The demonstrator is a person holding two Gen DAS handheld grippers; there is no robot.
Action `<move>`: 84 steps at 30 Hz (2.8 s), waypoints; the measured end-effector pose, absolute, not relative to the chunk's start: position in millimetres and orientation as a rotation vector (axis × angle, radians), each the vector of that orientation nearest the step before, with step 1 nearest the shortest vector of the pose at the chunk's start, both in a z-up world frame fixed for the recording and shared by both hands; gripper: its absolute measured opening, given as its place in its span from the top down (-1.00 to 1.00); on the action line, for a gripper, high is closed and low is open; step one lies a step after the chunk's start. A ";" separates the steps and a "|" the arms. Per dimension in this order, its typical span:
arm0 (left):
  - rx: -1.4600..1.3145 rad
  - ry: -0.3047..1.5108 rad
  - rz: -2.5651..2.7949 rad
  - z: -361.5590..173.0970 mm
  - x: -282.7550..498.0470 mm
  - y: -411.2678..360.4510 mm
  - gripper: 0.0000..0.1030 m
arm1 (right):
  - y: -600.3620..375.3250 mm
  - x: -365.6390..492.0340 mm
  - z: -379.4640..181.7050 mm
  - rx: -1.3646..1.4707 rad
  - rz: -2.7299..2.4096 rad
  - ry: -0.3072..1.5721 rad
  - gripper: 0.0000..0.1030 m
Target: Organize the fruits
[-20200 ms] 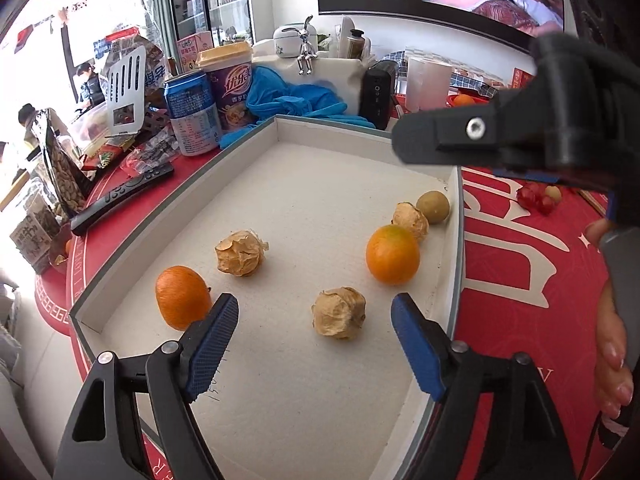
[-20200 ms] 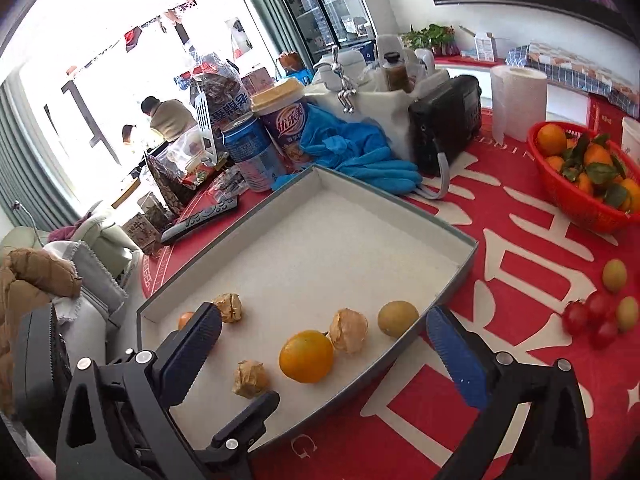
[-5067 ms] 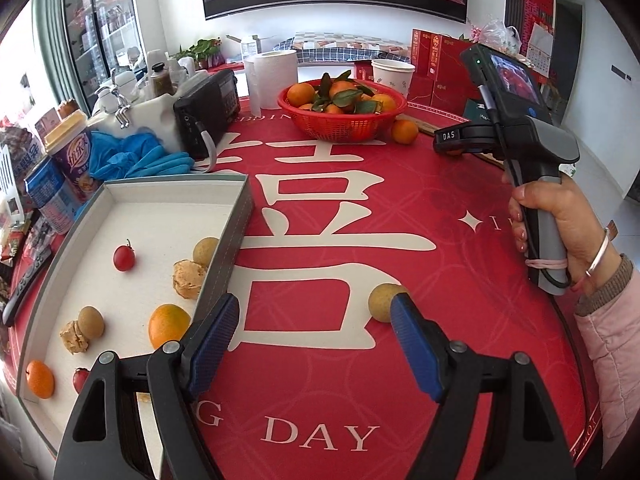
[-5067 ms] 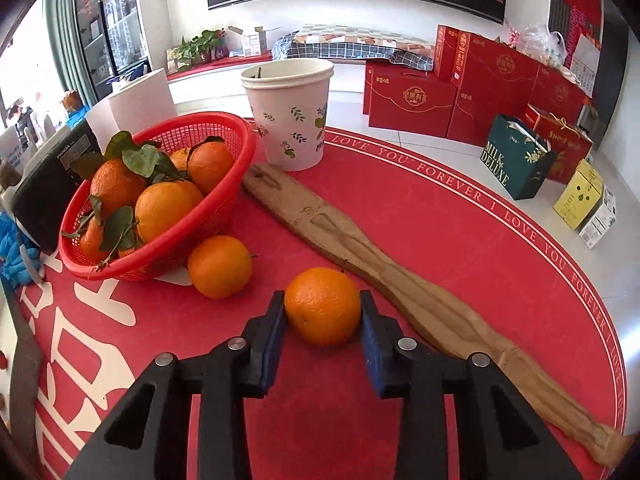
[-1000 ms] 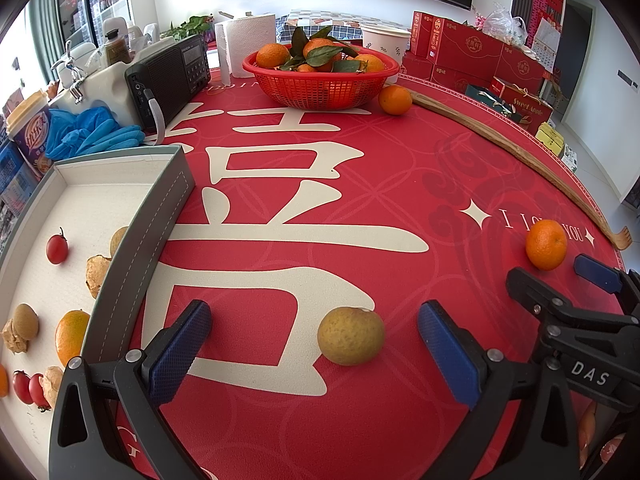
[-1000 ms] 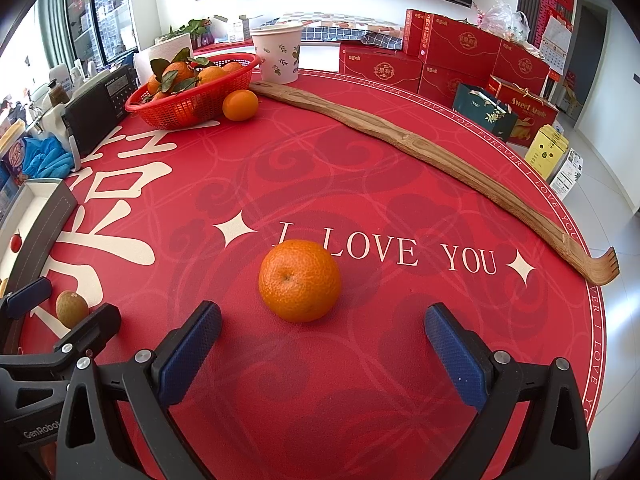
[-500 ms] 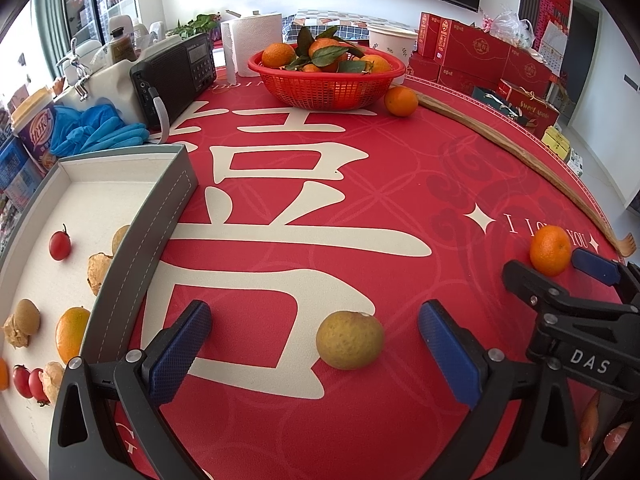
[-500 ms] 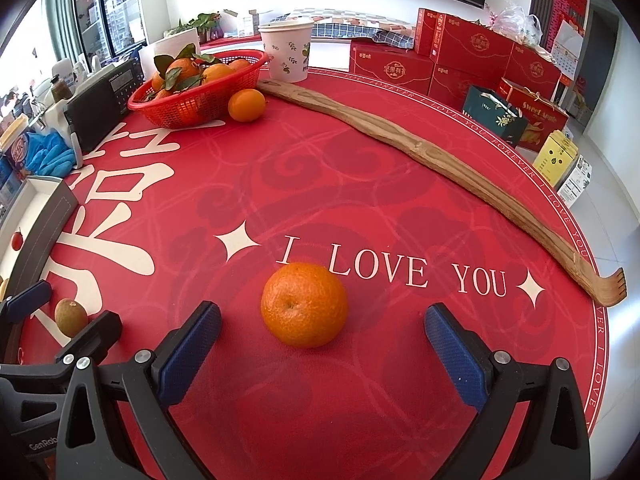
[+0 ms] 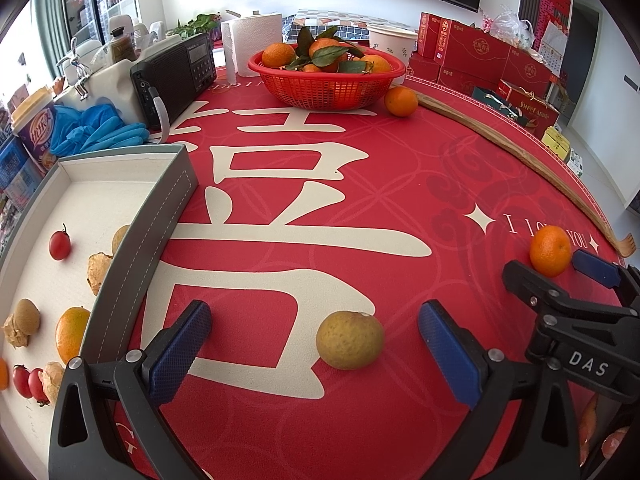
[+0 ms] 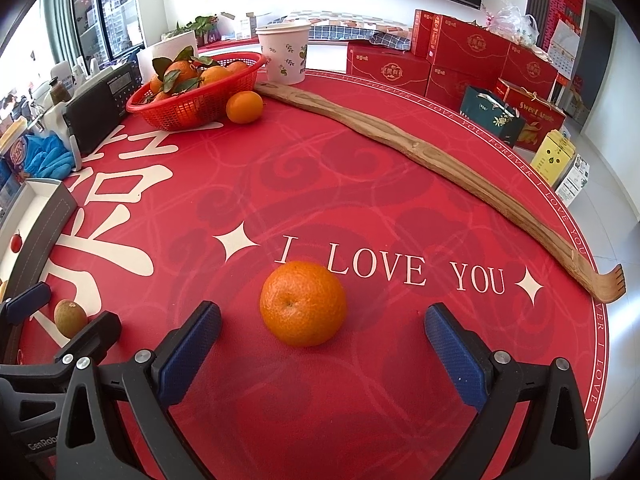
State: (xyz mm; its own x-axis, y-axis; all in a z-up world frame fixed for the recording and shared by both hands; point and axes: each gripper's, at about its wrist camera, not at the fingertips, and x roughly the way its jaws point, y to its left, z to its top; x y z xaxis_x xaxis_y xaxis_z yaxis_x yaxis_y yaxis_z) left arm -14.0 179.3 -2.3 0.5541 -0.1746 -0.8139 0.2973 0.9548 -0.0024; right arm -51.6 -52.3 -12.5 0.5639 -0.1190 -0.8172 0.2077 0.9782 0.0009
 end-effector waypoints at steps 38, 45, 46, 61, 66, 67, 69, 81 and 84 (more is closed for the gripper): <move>0.140 0.943 -0.280 -2.1 -13.8 179.8 -1.00 | -52.0 -52.3 -12.7 0.104 -0.201 0.951 -0.98; 0.141 0.943 -0.280 -2.2 -13.7 179.6 -1.00 | -52.0 -52.3 -12.7 0.104 -0.201 0.953 -0.98; 0.140 0.943 -0.280 -2.1 -13.7 179.8 -1.00 | -52.1 -52.3 -12.8 0.103 -0.199 0.953 -0.98; 0.140 0.943 -0.280 -2.0 -13.8 179.8 -1.00 | -51.4 -50.0 -12.7 0.094 -0.176 0.973 -0.98; 0.140 0.943 -0.280 -2.1 -13.7 179.8 -1.00 | -51.4 -50.0 -12.8 0.094 -0.177 0.973 -0.98; 0.140 0.943 -0.280 -2.1 -13.7 179.8 -1.00 | -51.5 -50.0 -12.8 0.094 -0.176 0.973 -0.98; 0.140 0.943 -0.280 -2.1 -13.7 179.8 -1.00 | -51.0 -49.8 -12.8 0.093 -0.175 0.973 -0.98; 0.142 0.942 -0.279 -2.1 -13.9 179.6 -1.00 | -50.0 -49.5 -12.8 0.091 -0.163 0.972 -0.96; 0.139 0.942 -0.275 -1.9 -13.8 179.9 -1.00 | -46.2 -51.8 -10.2 0.077 -0.145 0.953 -0.71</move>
